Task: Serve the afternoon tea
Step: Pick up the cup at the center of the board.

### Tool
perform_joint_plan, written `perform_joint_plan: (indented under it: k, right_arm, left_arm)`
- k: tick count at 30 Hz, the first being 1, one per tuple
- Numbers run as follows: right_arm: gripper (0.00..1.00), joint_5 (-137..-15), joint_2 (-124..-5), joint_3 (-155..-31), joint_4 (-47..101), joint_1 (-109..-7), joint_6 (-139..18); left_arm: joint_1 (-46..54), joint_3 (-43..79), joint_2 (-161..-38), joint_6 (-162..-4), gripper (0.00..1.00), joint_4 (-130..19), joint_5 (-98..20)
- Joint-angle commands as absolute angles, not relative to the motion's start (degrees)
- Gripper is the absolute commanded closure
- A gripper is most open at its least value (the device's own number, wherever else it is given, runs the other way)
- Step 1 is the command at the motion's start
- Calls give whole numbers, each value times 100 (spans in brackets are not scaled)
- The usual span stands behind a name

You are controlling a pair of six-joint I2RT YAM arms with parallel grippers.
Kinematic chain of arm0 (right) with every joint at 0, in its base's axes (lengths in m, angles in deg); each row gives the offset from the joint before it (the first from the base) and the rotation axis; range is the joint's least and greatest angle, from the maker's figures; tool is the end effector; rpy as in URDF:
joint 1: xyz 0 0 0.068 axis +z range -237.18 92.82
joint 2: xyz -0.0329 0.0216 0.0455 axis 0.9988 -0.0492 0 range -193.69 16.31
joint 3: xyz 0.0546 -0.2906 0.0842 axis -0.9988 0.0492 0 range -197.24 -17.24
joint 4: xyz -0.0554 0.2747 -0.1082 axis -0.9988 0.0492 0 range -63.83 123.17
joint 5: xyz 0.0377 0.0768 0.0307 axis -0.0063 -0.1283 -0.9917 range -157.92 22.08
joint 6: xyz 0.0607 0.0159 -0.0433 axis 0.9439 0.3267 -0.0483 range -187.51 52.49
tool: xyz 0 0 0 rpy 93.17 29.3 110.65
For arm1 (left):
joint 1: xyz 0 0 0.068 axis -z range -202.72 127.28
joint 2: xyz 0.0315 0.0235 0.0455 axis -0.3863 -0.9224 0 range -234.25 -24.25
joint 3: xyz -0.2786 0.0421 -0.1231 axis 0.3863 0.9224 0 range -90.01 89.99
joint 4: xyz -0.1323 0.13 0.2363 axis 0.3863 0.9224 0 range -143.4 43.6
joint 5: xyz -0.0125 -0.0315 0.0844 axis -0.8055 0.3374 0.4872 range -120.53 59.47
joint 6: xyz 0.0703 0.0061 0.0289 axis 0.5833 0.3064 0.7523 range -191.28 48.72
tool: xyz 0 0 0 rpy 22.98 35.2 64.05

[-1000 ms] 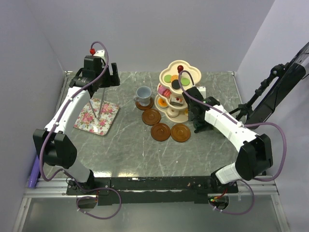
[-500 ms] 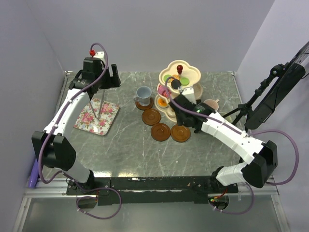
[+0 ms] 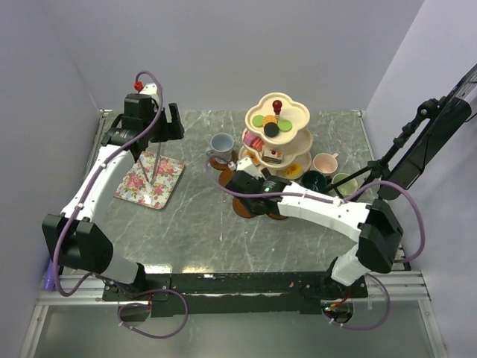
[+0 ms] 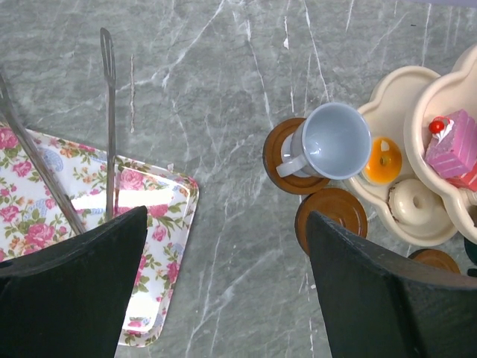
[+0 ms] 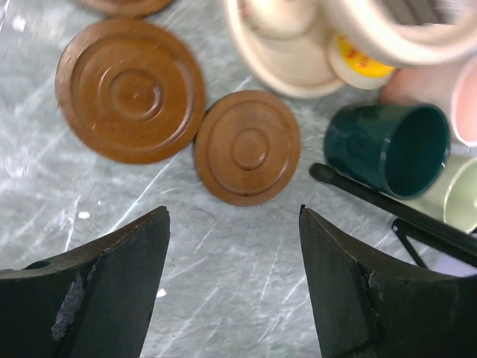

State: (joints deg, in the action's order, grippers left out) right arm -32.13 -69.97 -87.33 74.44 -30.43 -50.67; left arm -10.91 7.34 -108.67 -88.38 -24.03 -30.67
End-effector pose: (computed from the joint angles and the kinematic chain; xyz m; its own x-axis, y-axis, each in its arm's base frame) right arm 0.2216 0.2692 0.2763 -0.6300 -0.5323 -0.5654 -0.3737 0.8461 -0.3801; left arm 0.3890 -0.0816 0.3913 -0.5445 -0.1866 -0.8178 0.0489 0.9662 -0.2530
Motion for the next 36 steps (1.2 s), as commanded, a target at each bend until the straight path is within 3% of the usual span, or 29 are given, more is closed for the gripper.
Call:
perform_joint_plan:
  k: [1, 12, 20, 36]
  right_arm:
    - [24, -3284, -7035, -9001, 7005, -2856, -5843]
    - [27, -5350, -8229, -9836, 6739, -2899, -6901]
    - [30, -4543, -7915, -9530, 6862, -3610, -6373]
    - [33, -4472, -7105, -8343, 6450, -5474, -7164]
  left_arm:
    - [-1112, 825, -10459, -8885, 9, -2606, -3070]
    - [-1112, 1054, -10221, -8912, 9, -2580, -2905]
    - [-1121, 1273, -10001, -8920, 9, -2571, -2798]
    - [-1121, 1397, -9895, -8947, 8, -2615, -2745]
